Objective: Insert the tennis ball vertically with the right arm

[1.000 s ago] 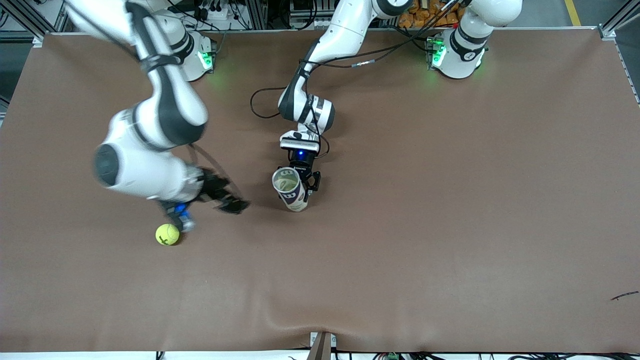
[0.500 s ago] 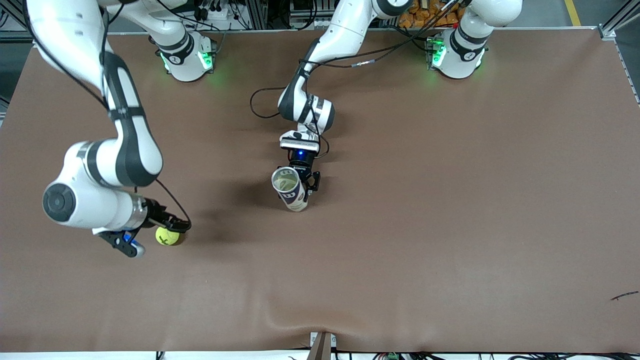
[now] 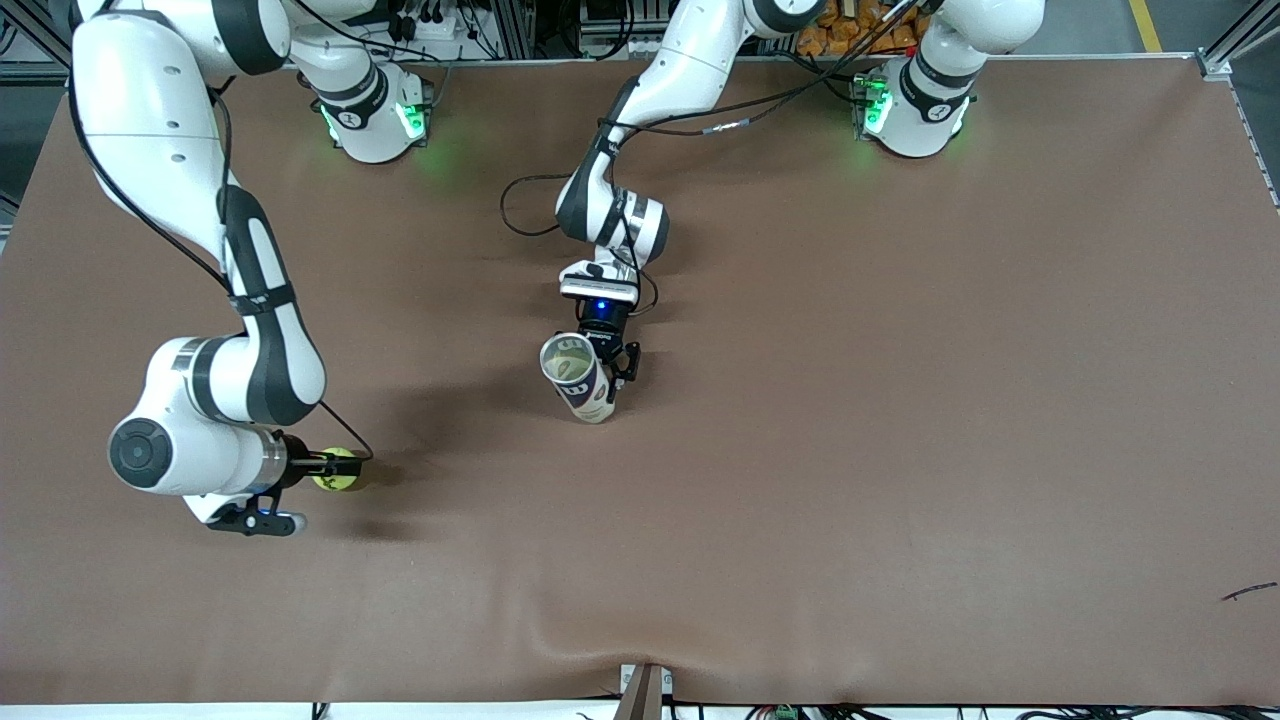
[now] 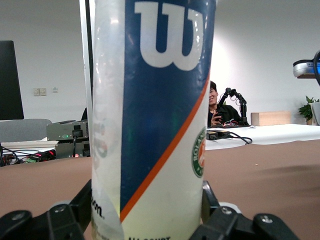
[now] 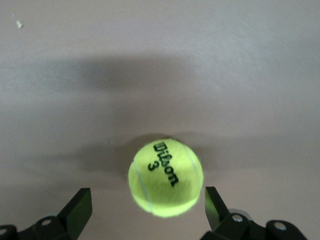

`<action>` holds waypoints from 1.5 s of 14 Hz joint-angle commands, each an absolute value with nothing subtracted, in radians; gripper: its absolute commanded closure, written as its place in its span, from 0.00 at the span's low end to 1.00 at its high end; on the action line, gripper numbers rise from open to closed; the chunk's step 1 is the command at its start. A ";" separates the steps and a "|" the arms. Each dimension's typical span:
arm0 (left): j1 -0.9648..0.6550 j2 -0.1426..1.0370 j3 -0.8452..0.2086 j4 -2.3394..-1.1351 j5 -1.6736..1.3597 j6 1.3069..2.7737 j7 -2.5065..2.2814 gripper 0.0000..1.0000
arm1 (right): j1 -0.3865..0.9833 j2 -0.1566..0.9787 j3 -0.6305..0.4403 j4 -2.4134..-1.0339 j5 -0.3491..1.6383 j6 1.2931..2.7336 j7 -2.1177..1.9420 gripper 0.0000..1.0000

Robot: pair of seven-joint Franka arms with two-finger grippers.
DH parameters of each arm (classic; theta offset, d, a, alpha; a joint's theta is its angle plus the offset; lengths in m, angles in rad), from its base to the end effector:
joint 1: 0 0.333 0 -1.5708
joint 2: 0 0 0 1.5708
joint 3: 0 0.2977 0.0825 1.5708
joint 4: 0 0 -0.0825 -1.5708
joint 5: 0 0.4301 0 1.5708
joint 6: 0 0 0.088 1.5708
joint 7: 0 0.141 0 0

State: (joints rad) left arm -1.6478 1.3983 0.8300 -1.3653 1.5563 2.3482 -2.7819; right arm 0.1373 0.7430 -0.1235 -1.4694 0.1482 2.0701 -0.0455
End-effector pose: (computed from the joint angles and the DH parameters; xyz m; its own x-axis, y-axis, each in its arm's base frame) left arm 0.4575 -0.5980 0.0179 -0.0890 -0.0218 0.9958 -0.1937 -0.9803 -0.0388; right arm 0.7238 0.0307 0.1561 0.9909 0.0088 -0.1341 0.0032 -0.9991 -0.0419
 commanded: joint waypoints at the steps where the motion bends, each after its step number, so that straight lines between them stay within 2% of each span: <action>1: -1.649 1.399 0.831 -1.374 1.617 2.335 -2.994 0.13 | 0.126 0.775 -0.109 -1.434 0.117 2.072 -0.127 0.00; 8: -1.649 1.396 0.831 -1.374 1.617 2.335 -2.994 0.12 | 0.117 0.802 -0.107 -1.447 0.120 2.140 -0.132 0.00; 10: -1.649 1.396 0.833 -1.374 1.618 2.333 -2.994 0.11 | 0.095 0.805 -0.107 -1.448 0.127 2.140 -0.133 0.71; 11: -1.649 1.396 0.833 -1.374 1.618 2.333 -2.994 0.08 | 0.088 0.805 -0.106 -1.448 0.130 2.140 -0.141 0.91; 12: -1.649 1.396 0.833 -1.374 1.618 2.335 -2.994 0.08 | 0.087 0.804 -0.106 -1.447 0.132 2.138 -0.144 1.00; 15: -1.649 1.396 0.833 -1.374 1.618 2.335 -2.994 0.08 | 0.095 0.779 -0.103 -1.445 0.133 2.125 -0.135 1.00; 18: -1.649 1.396 0.831 -1.374 1.618 2.335 -2.994 0.08 | 0.104 0.707 -0.069 -1.436 0.179 2.004 -0.060 1.00; 21: -1.651 1.390 0.831 -1.374 1.628 2.335 -2.994 0.08 | 0.132 0.637 -0.012 -1.437 0.244 1.954 0.108 1.00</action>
